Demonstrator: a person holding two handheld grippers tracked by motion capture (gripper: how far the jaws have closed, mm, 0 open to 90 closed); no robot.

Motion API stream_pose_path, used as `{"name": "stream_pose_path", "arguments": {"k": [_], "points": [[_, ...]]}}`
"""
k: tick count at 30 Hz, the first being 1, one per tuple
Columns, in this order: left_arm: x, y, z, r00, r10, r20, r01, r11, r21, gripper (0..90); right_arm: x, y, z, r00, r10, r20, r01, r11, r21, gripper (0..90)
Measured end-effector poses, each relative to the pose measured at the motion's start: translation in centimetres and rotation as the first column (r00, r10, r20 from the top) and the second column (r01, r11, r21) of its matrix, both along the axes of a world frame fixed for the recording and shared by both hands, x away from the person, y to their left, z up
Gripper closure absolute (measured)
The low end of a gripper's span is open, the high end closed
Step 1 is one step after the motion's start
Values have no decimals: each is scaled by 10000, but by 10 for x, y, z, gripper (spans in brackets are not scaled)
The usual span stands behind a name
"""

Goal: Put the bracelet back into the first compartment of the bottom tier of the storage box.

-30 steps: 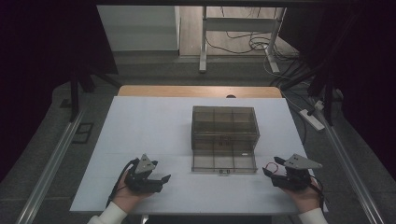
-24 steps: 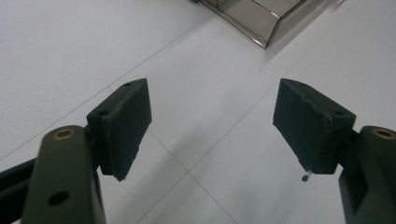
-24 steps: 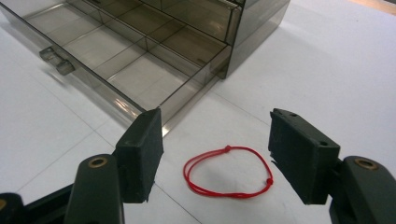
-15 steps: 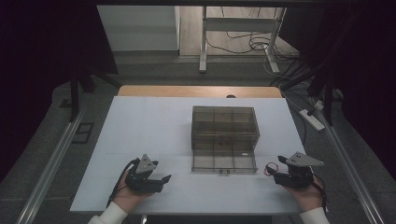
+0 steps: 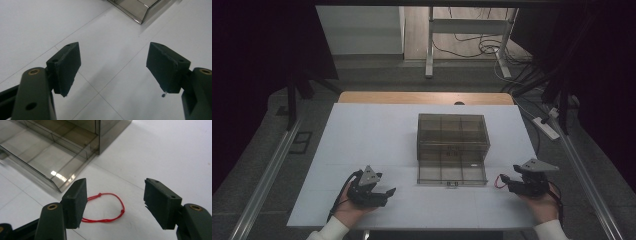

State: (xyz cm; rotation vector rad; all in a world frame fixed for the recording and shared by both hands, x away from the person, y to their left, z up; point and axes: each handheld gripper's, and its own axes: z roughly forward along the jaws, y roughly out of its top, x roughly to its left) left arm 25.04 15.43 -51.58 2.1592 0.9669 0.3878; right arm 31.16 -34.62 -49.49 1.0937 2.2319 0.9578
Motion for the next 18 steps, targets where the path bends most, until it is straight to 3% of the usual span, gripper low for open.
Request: {"name": "stream_pose_path", "arguments": {"k": [10, 18], "points": [[0, -1, -1, 10000, -24, -25, 24, 10000, 30, 265, 8, 4, -1, 9989, 114, -460, -122, 9998, -169, 348], [0, -1, -1, 10000, -11, -11, 11, 10000, 33, 264, 12, -4, 3, 9943, -682, -820, 654, 9972, -356, 373]]}}
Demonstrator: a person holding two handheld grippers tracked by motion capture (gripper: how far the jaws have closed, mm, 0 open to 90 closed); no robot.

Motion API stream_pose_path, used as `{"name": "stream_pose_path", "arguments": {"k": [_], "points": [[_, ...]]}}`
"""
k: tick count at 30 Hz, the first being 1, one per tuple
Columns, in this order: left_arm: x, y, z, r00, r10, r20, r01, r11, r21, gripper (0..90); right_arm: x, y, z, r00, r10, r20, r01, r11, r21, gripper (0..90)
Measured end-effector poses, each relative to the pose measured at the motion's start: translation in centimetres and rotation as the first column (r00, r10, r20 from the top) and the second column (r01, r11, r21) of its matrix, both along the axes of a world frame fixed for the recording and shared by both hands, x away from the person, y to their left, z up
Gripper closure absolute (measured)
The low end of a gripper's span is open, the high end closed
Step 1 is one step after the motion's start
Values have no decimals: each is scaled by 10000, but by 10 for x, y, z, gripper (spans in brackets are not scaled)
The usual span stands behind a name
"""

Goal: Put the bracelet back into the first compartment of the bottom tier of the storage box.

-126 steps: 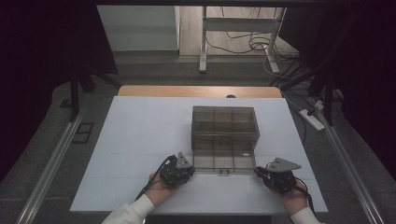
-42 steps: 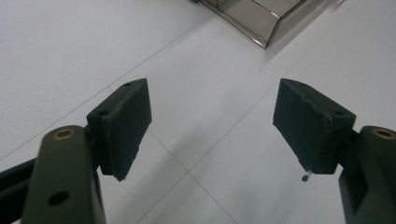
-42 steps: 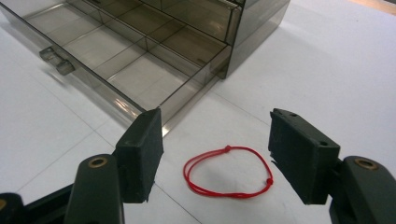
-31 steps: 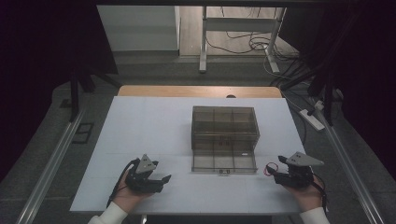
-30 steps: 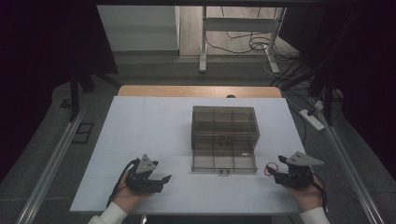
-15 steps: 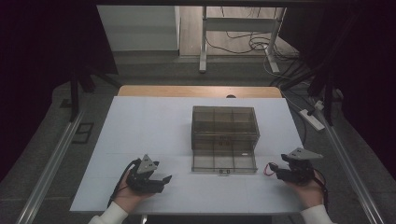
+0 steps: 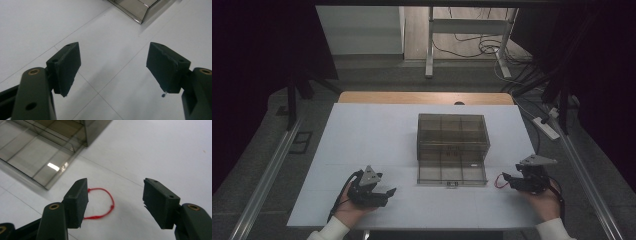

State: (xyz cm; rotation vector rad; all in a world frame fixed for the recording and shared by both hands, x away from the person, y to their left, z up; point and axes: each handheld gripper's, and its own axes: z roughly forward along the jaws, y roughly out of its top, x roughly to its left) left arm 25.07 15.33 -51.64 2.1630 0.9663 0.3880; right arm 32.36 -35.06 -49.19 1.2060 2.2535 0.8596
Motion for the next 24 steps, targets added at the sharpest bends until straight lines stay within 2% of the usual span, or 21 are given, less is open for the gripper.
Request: {"name": "stream_pose_path", "arguments": {"k": [9, 15, 24], "points": [[0, 0, 0, 10000, -28, -8, 28, 10000, 16, 264, 3, -2, -4, 9980, -62, -632, 43, 9995, -299, 401], [0, -1, -1, 10000, -41, -28, 41, 10000, 21, 264, 7, 0, -4, 9941, -138, -1076, 65, 9976, -685, 421], [1, 0, -1, 10000, -57, -43, 57, 10000, -3, 264, 13, 4, -7, 9867, -1, -1623, -122, 9971, -745, 543]]}}
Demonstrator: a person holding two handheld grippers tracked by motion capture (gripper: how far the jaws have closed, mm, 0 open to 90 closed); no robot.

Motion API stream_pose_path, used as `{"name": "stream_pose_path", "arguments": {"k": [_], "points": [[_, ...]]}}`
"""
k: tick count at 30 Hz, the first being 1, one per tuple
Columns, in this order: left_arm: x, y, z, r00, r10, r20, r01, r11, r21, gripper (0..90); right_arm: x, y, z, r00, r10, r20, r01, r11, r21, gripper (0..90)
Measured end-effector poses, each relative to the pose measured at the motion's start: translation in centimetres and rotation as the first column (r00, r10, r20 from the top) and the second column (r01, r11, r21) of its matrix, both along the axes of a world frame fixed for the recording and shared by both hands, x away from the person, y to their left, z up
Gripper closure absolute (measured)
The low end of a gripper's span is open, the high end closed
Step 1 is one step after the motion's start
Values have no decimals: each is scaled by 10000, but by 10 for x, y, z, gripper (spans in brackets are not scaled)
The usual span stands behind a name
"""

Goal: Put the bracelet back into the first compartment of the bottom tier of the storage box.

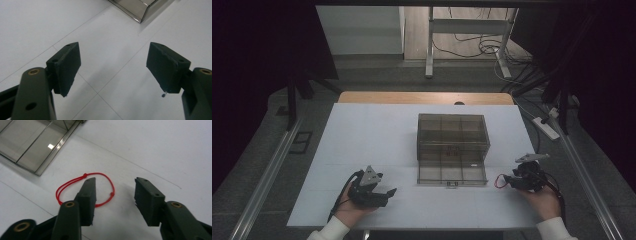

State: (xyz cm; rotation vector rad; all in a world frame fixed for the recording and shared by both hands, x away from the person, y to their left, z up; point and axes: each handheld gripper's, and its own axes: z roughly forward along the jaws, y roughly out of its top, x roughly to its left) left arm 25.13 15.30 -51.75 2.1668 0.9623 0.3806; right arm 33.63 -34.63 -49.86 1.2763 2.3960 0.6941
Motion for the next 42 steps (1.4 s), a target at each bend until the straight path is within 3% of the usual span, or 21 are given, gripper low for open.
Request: {"name": "stream_pose_path", "arguments": {"k": [2, 7, 14, 20, 24, 34, 42], "points": [[0, 0, 0, 10000, -9, -2, 9, 10000, 16, 264, 1, 2, -1, 9994, 108, -321, -110, 9999, -87, 589], [0, 0, 0, 10000, -46, -9, 46, 10000, 47, 264, 2, 3, 0, 9981, 112, -607, -111, 9999, 17, 698], [0, 0, 0, 10000, -32, 6, 32, 10000, 46, 264, 3, 1, -1, 9980, 176, -599, -178, 9998, -23, 874], [0, 0, 0, 10000, -32, 12, 32, 10000, 57, 264, 1, 3, 0, 9982, 455, -383, -466, 9985, -275, 888], [0, 0, 0, 10000, -17, 14, 16, 10000, 50, 264, 1, -1, 0, 9979, 554, -342, -550, 9984, 140, 889], [0, 1, 0, 10000, -39, 56, 38, 10000, 77, 263, -6, -3, 15, 9951, 618, 767, -671, 9954, 686, 890], [0, 1, 0, 10000, -30, 70, 29, 10000, 86, 263, -8, -4, 19, 9917, 635, 1115, -767, 9900, 1181, 890]]}}
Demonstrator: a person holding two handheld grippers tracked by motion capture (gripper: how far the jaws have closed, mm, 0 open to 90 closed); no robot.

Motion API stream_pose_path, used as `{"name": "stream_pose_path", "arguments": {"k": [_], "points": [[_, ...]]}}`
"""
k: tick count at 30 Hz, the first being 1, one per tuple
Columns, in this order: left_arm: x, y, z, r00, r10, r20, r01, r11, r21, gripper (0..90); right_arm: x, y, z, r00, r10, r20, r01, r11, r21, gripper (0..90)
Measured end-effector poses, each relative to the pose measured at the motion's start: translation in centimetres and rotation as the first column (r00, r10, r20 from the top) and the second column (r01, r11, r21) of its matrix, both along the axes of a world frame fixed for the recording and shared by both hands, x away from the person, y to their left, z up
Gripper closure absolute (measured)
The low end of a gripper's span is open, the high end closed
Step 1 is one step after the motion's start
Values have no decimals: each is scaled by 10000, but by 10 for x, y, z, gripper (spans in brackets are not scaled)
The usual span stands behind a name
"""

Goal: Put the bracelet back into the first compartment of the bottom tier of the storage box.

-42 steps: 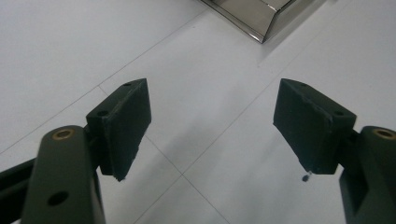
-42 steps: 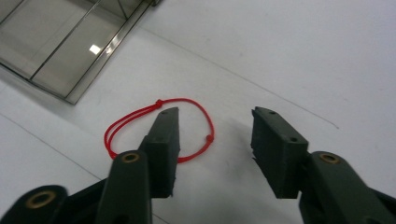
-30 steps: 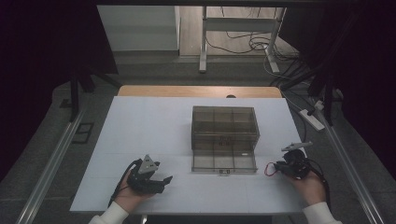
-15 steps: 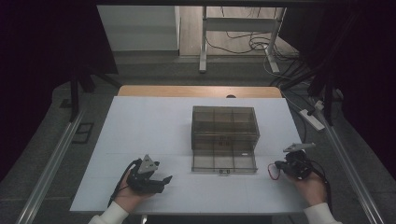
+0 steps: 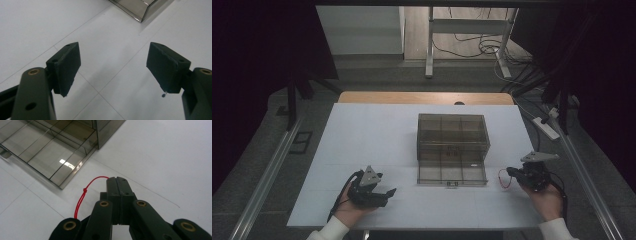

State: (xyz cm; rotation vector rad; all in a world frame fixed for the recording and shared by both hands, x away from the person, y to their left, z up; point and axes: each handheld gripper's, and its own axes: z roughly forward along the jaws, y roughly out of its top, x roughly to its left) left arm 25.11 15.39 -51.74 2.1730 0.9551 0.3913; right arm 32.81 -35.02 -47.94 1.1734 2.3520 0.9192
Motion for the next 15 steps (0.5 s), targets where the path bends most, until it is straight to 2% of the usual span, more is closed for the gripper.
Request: {"name": "stream_pose_path", "arguments": {"k": [8, 15], "points": [[0, 0, 0, 10000, 32, -29, -32, 10000, -18, 262, -1, -2, 3, 9997, 64, 227, -75, 9987, 501, 889], [0, 1, 0, 10000, 35, -40, -35, 10000, -12, 262, -4, 2, 5, 9984, 193, 525, -231, 9972, 717, 889]]}}
